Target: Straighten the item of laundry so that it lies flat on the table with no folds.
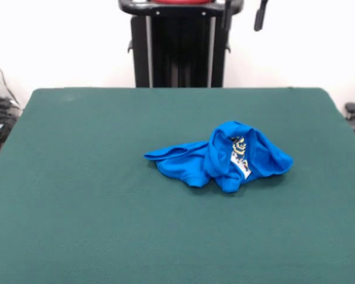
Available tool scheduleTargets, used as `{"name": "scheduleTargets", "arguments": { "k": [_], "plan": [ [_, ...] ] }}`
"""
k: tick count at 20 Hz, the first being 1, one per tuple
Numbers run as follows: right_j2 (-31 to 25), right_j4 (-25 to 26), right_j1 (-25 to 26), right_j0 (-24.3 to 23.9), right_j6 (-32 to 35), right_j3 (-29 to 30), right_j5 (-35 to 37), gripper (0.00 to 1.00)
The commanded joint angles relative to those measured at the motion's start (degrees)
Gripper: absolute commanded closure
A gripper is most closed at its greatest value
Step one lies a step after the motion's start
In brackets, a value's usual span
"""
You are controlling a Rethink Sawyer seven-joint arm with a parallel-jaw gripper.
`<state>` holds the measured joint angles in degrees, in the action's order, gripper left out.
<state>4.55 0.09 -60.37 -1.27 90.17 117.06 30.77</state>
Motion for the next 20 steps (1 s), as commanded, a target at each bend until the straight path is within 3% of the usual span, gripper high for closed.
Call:
{"name": "scheduleTargets", "arguments": {
  "k": [1,5,13,20],
  "plan": [
    [1.89,-1.68,12.70,0.12,17.53,-5.41,-10.50,0.00],
    [3.39,-4.38,17.30,0.41,19.39,-7.59,-15.80,0.00],
    [4.20,-10.62,22.00,-0.93,18.37,-10.20,-19.27,0.00],
    [-1.04,-14.47,27.13,-7.09,16.21,-11.86,-24.55,0.00]
  ]
}}
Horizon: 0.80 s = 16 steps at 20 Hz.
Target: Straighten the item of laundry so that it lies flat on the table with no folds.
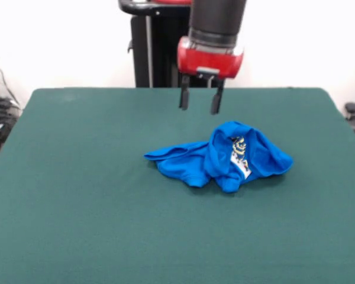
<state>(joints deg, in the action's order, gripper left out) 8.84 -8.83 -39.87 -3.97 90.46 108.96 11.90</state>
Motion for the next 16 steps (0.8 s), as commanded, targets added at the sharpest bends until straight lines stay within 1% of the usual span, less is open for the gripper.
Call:
{"name": "scheduleTargets", "arguments": {
  "k": [1,8,14,16],
  "plan": [
    [-6.23,-5.81,6.68,-5.41,15.70,-3.64,-6.46,0.00],
    [-11.20,-8.05,8.71,-10.88,14.08,-6.81,-7.44,0.00],
    [-14.34,-10.51,10.63,-14.13,14.13,-9.29,-6.12,0.00],
    [-15.16,-11.62,11.05,-15.17,13.80,-10.77,-4.51,0.00]
  ]
}}
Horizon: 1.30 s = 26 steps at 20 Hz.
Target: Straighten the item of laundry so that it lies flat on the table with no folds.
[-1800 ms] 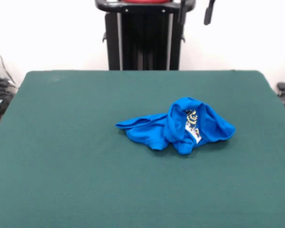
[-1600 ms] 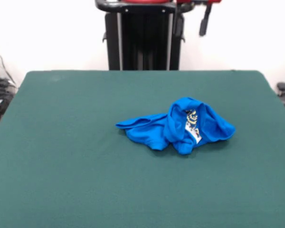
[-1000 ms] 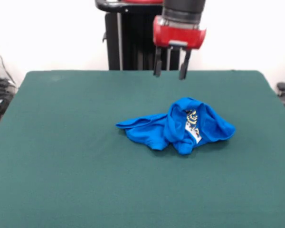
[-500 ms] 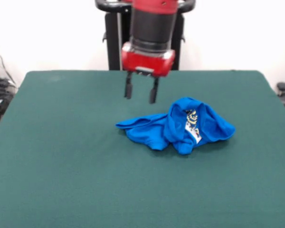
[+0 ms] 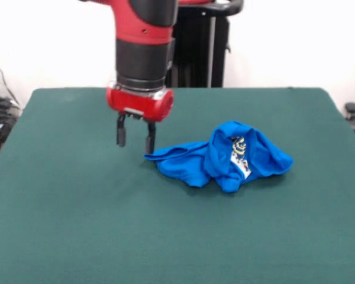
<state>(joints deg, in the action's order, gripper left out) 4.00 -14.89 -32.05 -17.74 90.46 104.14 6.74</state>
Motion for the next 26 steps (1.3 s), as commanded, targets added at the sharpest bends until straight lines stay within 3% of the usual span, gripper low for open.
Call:
{"name": "scheduleTargets", "arguments": {
  "k": [1,7,11,14,26],
  "plan": [
    [-10.27,-5.91,3.35,-1.56,13.68,-6.48,1.18,0.00],
    [-11.24,-8.28,3.15,-2.02,14.11,-7.42,2.98,0.00],
    [-8.99,-9.96,2.52,0.66,15.28,-7.01,4.57,0.00],
    [-7.63,-11.36,1.44,3.20,17.14,-3.78,5.13,0.00],
    [-9.95,-13.78,-1.20,5.43,18.81,6.67,1.88,0.00]
  ]
}}
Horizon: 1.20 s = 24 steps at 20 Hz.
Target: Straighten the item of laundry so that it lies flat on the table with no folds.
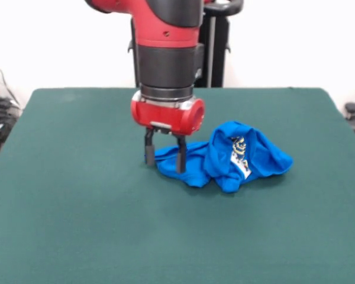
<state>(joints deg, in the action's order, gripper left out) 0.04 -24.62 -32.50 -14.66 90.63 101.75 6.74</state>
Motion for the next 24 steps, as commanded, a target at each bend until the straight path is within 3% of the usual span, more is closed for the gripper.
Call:
{"name": "scheduleTargets", "arguments": {
  "k": [1,10,21,24],
  "plan": [
    [-5.92,-4.31,-0.90,2.51,18.67,9.52,2.04,0.00],
    [-8.11,-5.16,-0.47,1.68,18.10,12.37,0.12,0.00],
    [-18.10,-4.25,-2.71,-3.59,23.22,18.45,-7.54,0.00],
    [-17.87,-3.74,-2.64,-3.44,23.47,18.08,-7.78,0.00]
  ]
}}
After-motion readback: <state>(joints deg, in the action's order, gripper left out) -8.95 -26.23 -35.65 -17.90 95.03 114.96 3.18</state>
